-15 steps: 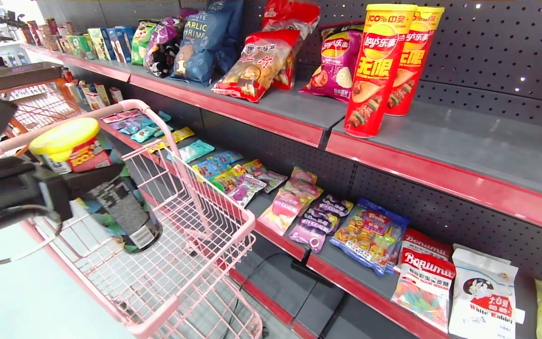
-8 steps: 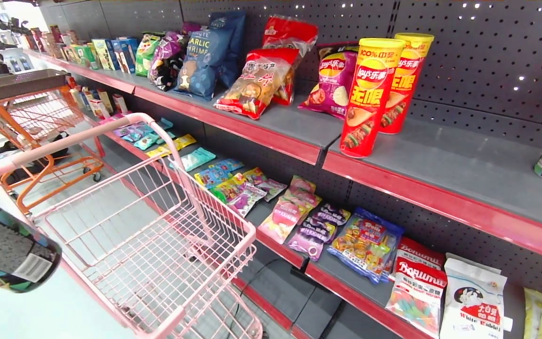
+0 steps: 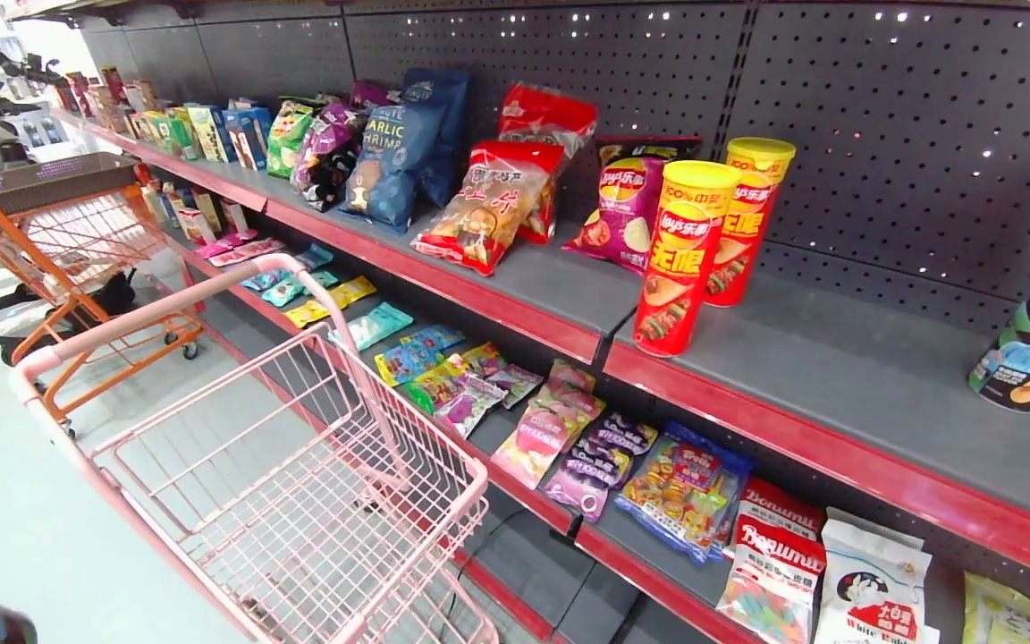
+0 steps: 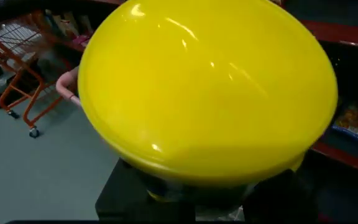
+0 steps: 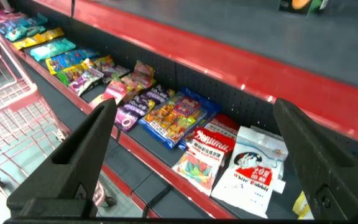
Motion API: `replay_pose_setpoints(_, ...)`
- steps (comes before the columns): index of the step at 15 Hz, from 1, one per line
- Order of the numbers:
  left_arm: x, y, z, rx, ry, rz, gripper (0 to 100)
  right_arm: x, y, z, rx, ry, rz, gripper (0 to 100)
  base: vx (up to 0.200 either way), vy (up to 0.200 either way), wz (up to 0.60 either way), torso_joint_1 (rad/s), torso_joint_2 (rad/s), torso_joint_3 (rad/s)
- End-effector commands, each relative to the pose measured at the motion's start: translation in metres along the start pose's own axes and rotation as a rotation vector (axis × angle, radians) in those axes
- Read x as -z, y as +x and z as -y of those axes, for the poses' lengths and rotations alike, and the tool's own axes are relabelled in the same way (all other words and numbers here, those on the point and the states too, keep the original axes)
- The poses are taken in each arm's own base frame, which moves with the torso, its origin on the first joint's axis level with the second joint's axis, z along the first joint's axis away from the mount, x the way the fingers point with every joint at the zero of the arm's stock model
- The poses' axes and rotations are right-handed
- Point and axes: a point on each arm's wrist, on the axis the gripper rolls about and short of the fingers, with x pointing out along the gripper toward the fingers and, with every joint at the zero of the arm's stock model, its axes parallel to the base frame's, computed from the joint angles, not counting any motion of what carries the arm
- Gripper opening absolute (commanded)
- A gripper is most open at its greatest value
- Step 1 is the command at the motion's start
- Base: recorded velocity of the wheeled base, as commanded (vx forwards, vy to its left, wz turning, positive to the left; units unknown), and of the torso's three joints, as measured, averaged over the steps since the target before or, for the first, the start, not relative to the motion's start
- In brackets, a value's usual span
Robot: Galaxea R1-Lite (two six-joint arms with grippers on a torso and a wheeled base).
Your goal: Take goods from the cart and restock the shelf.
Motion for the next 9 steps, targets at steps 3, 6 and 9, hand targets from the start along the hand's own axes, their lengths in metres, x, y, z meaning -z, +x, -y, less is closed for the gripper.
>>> replay_pose_setpoints(3,0.0077,-0.02,0.0017,-0.008,0.003,0.072,0,0.0,0.0001,0.0,-0.001,0.001,-0.001,100,0.0,0.0,-0.6,0.048,-0.13,-0.077)
replay_pose_setpoints(6,0.0128,-0.0178,0.0022,-0.008,0.002,0.06,0,0.0,0.0001,0.0,-0.001,0.001,-0.001,100,0.0,0.0,-0.6,0.019,0.0,-0.01)
replay_pose_setpoints(9,0.0127,-0.0167,0.0016,-0.045,0.033,0.051,0,0.0,0.0001,0.0,-0.001,0.001,-0.001,100,0.0,0.0,-0.6,0.006,0.0,0.001)
